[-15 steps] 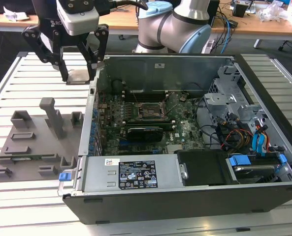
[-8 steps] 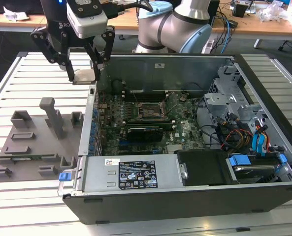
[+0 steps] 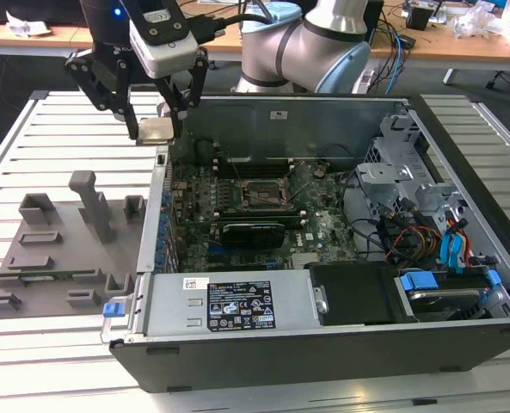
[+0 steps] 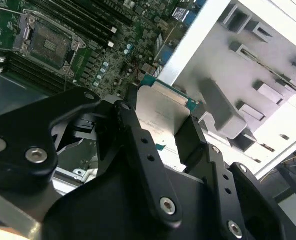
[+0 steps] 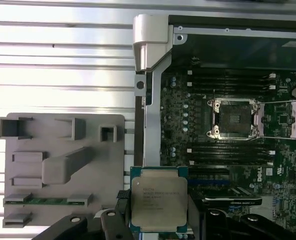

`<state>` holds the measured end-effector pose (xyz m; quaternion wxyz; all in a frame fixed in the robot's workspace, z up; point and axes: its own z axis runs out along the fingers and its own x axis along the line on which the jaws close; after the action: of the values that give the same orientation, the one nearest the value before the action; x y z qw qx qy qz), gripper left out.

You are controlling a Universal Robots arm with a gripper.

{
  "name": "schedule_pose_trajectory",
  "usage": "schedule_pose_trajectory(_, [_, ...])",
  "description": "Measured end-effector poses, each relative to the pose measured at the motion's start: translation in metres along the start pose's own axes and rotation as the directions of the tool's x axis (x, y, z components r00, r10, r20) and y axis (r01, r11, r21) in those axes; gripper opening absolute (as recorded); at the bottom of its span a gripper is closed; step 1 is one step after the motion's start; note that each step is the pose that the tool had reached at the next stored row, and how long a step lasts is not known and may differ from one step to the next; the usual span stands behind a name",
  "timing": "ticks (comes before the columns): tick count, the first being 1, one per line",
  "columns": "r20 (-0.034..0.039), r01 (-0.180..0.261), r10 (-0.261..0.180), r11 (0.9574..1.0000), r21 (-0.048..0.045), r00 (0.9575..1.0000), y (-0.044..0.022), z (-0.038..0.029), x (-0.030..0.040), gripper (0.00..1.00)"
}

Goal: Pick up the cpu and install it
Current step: 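Pick up the cpu and move it towards the insertion slot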

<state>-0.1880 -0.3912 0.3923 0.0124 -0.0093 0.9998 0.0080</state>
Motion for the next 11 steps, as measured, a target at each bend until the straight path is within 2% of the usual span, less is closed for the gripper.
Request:
schedule_pose_trajectory(2, [-0.0001,0.000,0.000,1.0000,-0.0001,1.0000,0.0009,0.0013,-0.0043,0.55])
schedule_pose_trajectory(3, [-0.0007,0.000,0.000,1.0000,-0.0001,1.0000,0.0021,0.0025,-0.0101,0.55])
schedule_pose_trajectory(6, [-0.0012,0.000,0.000,1.0000,-0.0001,1.0000,0.0036,0.0046,-0.0197,0.55])
schedule_pose_trajectory(9, [-0.0017,0.000,0.000,1.0000,0.0000,1.0000,0.0049,0.0076,-0.0353,0.55])
schedule_pose_trajectory(11, [-0.0019,0.000,0.000,1.0000,-0.0001,1.0000,0.0051,0.0087,-0.0408,0.55])
